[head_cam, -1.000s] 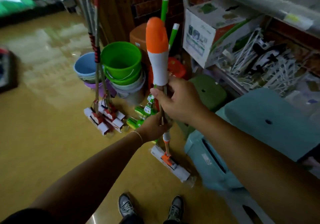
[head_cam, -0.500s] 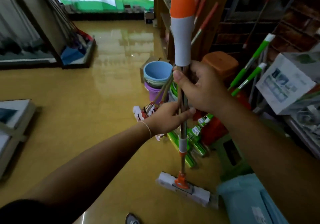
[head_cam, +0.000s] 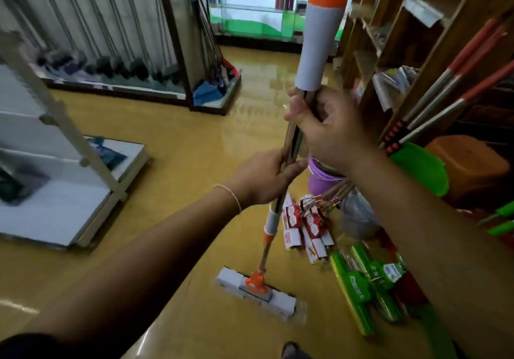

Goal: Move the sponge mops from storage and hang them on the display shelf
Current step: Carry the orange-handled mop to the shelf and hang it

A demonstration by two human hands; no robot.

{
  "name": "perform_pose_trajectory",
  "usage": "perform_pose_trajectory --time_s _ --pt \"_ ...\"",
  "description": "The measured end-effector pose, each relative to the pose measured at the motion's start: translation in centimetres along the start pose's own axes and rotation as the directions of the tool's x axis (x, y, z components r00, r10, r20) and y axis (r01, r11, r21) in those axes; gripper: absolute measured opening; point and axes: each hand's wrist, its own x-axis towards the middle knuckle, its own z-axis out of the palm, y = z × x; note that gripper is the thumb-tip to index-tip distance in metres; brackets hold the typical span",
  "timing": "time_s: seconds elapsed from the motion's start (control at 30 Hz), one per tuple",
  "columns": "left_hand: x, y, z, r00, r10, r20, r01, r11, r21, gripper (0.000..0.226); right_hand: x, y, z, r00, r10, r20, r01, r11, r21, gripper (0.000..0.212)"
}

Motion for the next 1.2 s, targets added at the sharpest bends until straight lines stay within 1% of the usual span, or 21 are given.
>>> perform_pose_trajectory --time_s 0.07,0.13,0.17,0.2,0.3,0.47,0.5,0.57,0.63,0.73,0.9,1.13,1.2 --pt "1.1 -1.9 -2.0 0.998 -0.050 -0.047 0.052 0.998 0.040 0.039 2.5 -0.2 2.0 1.000 -0.020 0.020 0.019 0.999 0.028 0.045" --pt "2.5 -3.6 -3.9 0.991 -0.103 -0.086 0.109 0.991 0.072 0.039 5.1 -0.3 4.0 0.997 -0.052 0.054 0.049 0.997 0.063 0.027" --pt "3.2 -4.6 -4.7 0.986 -0.132 -0.104 0.140 0.987 0.079 0.040 6.3 -0.3 5.0 0.995 -0.070 0.076 0.064 0.995 0.077 0.020" --pt "3.9 -5.6 -5.5 0.980 -0.156 -0.121 0.167 0.983 0.081 0.039 7.6 -0.1 6.1 0.992 -0.083 0.095 0.074 0.993 0.089 0.017" --pt "6.4 -8.7 -7.6 0.960 -0.220 -0.171 0.233 0.970 0.062 0.033 11.7 1.0 9.1 0.982 -0.118 0.148 0.098 0.985 0.139 0.021" --pt "12.0 -13.3 -10.4 0.924 -0.287 -0.252 0.289 0.957 -0.029 0.020 19.4 4.1 13.5 0.958 -0.151 0.246 0.102 0.974 0.201 0.009" --pt "13.6 -14.1 -11.1 0.914 -0.316 -0.254 0.311 0.948 -0.064 0.019 21.2 4.8 14.2 0.953 -0.153 0.261 0.100 0.973 0.207 0.011" --pt "17.0 -15.8 -12.6 0.899 -0.379 -0.221 0.361 0.925 -0.120 0.020 24.8 6.3 15.4 0.947 -0.150 0.285 0.089 0.973 0.215 0.022" --pt "20.6 -17.4 -14.2 0.894 -0.411 -0.179 0.392 0.910 -0.134 0.024 28.4 7.8 16.5 0.943 -0.145 0.300 0.078 0.971 0.224 0.029" --pt "25.2 -19.7 -16.2 0.891 -0.428 -0.154 0.400 0.898 -0.183 0.025 33.6 9.7 18.0 0.936 -0.148 0.319 0.075 0.970 0.230 0.026" --pt "30.4 -24.0 -18.8 0.888 -0.427 -0.173 0.377 0.889 -0.258 0.026 41.1 11.6 21.2 0.916 -0.176 0.360 0.098 0.970 0.225 0.019" --pt "37.2 -32.3 -22.8 0.897 -0.381 -0.225 0.333 0.916 -0.222 0.026 50.1 13.7 28.1 0.918 -0.195 0.344 0.124 0.968 0.216 0.020" --pt "39.3 -35.2 -24.0 0.906 -0.358 -0.225 0.314 0.926 -0.208 0.025 52.7 14.4 30.4 0.925 -0.199 0.325 0.134 0.968 0.212 0.010"
